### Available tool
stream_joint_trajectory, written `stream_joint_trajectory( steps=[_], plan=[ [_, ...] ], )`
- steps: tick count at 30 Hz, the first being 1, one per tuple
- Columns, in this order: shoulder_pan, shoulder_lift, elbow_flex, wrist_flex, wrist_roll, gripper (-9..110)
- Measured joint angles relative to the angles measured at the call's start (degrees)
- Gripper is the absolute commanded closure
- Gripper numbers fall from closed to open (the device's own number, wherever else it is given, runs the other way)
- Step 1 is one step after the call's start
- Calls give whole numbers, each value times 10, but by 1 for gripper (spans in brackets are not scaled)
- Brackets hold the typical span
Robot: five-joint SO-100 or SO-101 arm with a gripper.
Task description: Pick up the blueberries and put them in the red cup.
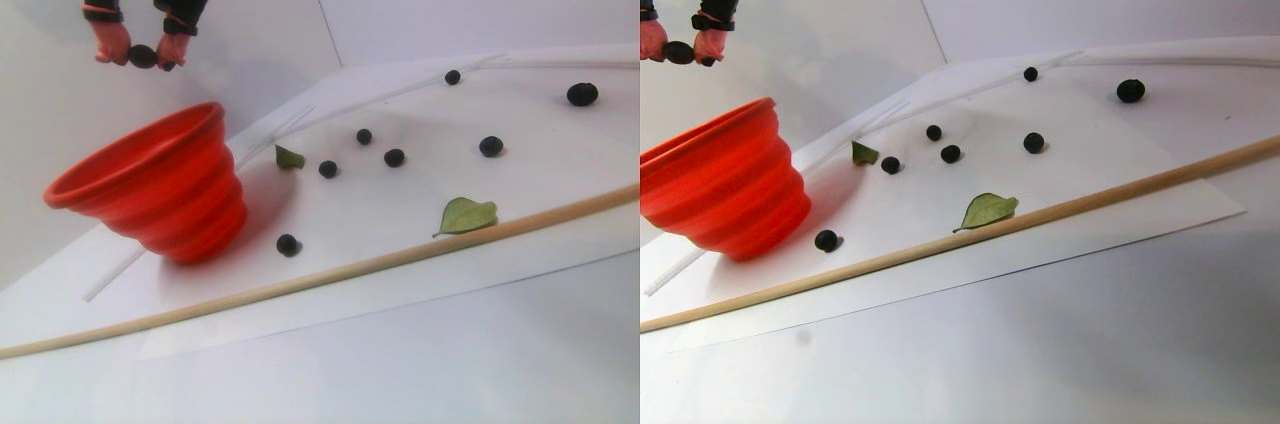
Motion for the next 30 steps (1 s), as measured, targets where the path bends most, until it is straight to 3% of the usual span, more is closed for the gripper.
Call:
stream_joint_trajectory(
  steps=[30],
  plan=[
    [-20, -45, 27, -54, 21, 84]
  ],
)
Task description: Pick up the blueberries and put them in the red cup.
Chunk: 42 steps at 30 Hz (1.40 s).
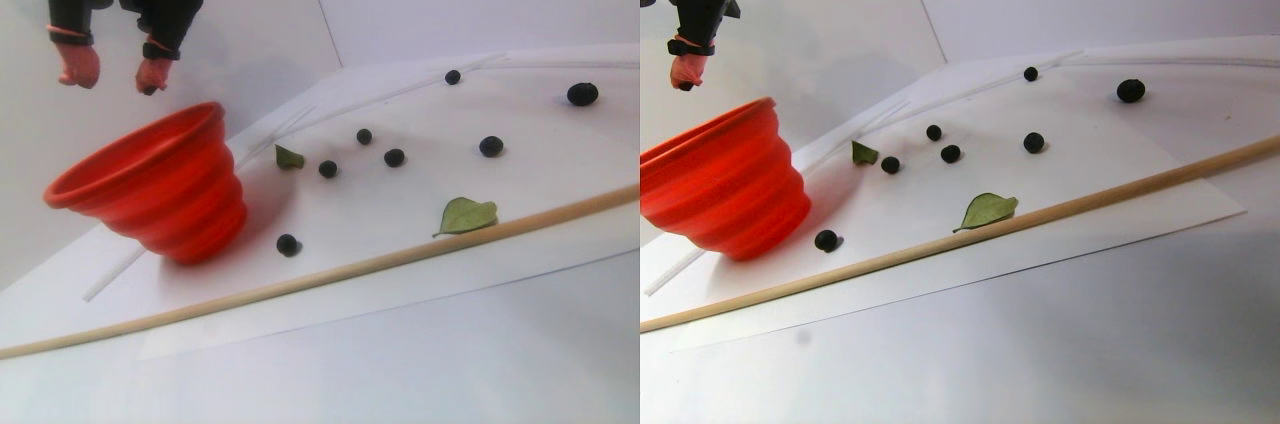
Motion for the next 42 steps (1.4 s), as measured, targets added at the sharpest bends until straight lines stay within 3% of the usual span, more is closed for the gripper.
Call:
stream_joint_trajectory(
  steps=[9, 42],
  plan=[
    [3, 0, -1, 0, -3, 84],
    [189, -21, -61, -25, -133, 86]
  ],
)
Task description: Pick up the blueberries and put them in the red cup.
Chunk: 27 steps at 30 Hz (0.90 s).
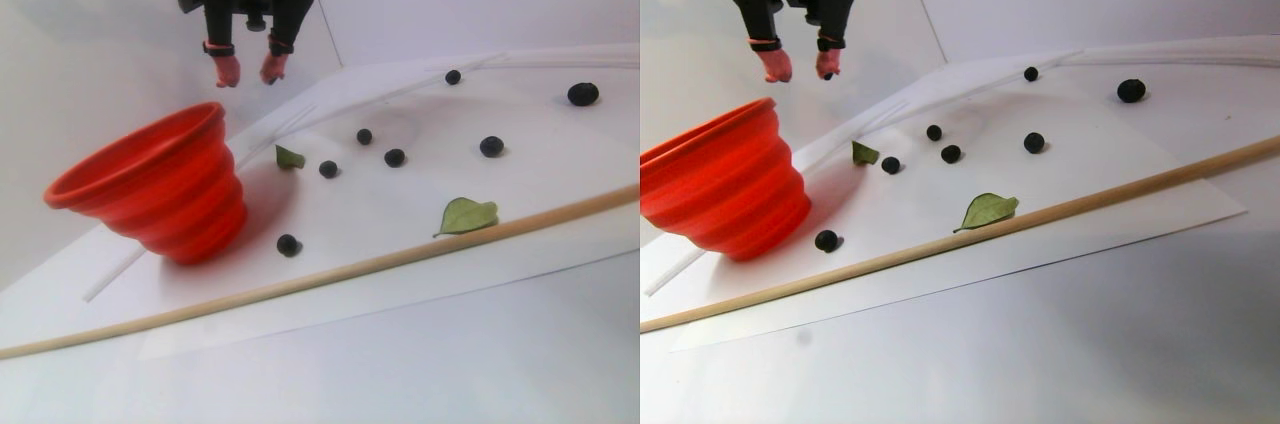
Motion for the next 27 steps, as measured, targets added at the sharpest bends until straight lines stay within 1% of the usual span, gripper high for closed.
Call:
stream_joint_trajectory(
  steps=[27],
  plan=[
    [108, -30, -4, -47, -120, 86]
  ],
)
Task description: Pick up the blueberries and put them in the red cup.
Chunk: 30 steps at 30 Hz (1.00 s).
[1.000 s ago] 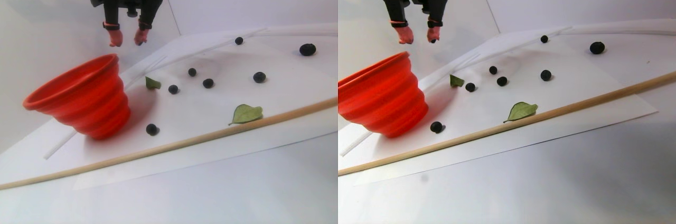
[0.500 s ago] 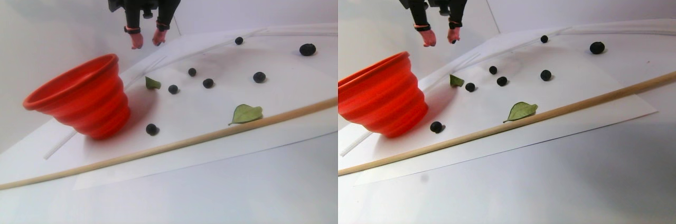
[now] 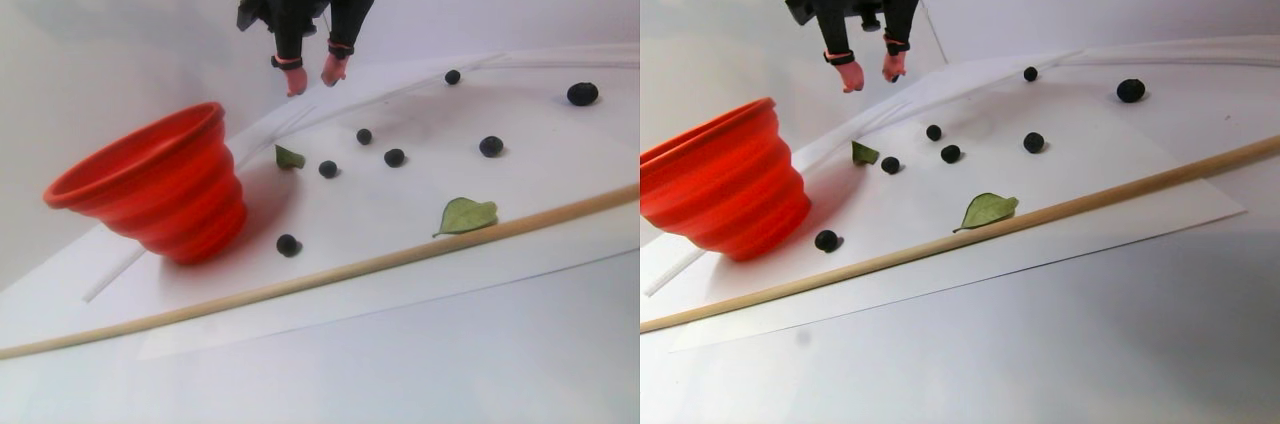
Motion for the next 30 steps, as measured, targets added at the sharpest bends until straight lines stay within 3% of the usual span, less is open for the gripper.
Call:
stream_joint_trajectory(
  steps=[30],
  plan=[
    [58, -92, 17, -115, -64, 85]
  ],
)
